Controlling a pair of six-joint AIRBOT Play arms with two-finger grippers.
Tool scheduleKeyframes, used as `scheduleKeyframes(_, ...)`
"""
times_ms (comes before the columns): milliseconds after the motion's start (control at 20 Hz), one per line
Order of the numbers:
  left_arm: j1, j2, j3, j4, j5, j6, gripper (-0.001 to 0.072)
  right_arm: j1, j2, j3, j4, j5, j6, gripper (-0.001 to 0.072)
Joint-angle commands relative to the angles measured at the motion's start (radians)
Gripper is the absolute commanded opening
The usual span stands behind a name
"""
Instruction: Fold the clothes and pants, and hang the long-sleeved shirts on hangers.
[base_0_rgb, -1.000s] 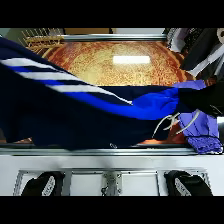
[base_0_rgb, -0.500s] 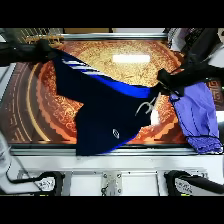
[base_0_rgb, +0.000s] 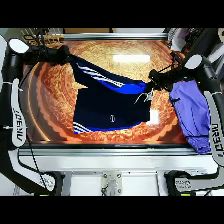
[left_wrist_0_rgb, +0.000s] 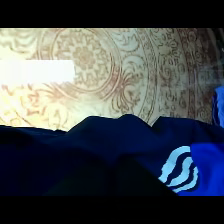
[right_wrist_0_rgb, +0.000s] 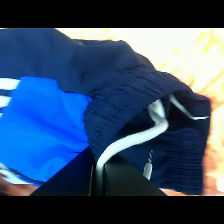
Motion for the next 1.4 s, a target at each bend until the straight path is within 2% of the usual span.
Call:
scheduleKeyframes(0,0.007,0.132,-0.196,0.043,-0.005,0.014,0.0001,0.025,0.037,-0.005,-0.207,0.108,-0.039,0.0014)
scheduleKeyframes(100,-0.002,0.255,-0.398,0.087,0.019,0.014,0.0002,0.048,0.075,-0.053,-0.281,0.151,-0.04,0.0014)
scheduleKeyframes(250,-0.002,0.417,-0.698,0.112,0.034,0.03,0.0002,0.076,0.136,-0.17,-0.282,0.173,-0.041,0.0014)
scheduleKeyframes(400,-0.002,0.514,-0.945,0.126,0.066,0.06,0.0002,0.107,0.193,-0.311,-0.282,0.165,-0.038,0.0014)
scheduleKeyframes(500,-0.002,0.551,-1.087,0.126,0.14,0.079,0.0002,0.129,0.211,-0.394,-0.28,0.149,-0.031,0.0015)
scheduleKeyframes(700,-0.002,0.555,-1.229,0.118,0.278,0.085,0.0002,0.189,0.214,-0.503,-0.262,0.12,-0.03,0.0015)
scheduleKeyframes(850,0.001,0.556,-1.26,0.126,0.327,0.101,0.0003,0.235,0.214,-0.523,-0.252,0.12,-0.03,0.0016)
scheduleKeyframes(1050,0.0,0.556,-1.26,0.127,0.347,0.101,0.0002,0.245,0.215,-0.523,-0.14,0.128,-0.031,0.002)
scheduleKeyframes(1100,0.001,0.556,-1.259,0.129,0.345,0.101,0.0021,0.245,0.217,-0.522,-0.127,0.138,-0.044,0.0073)
scheduleKeyframes(1150,0.011,0.556,-1.245,0.129,0.33,0.1,0.0328,0.243,0.229,-0.522,-0.111,0.148,-0.075,0.0324)
scheduleKeyframes(1200,0.03,0.556,-1.213,0.127,0.293,0.1,0.057,0.238,0.254,-0.519,-0.088,0.162,-0.102,0.056)
scheduleKeyframes(1250,0.055,0.558,-1.167,0.128,0.233,0.1,0.0539,0.225,0.291,-0.517,-0.076,0.178,-0.122,0.0645)
scheduleKeyframes(1350,0.103,0.595,-1.089,0.129,0.152,0.1,0.0539,0.171,0.399,-0.514,-0.094,0.217,-0.161,0.0645)
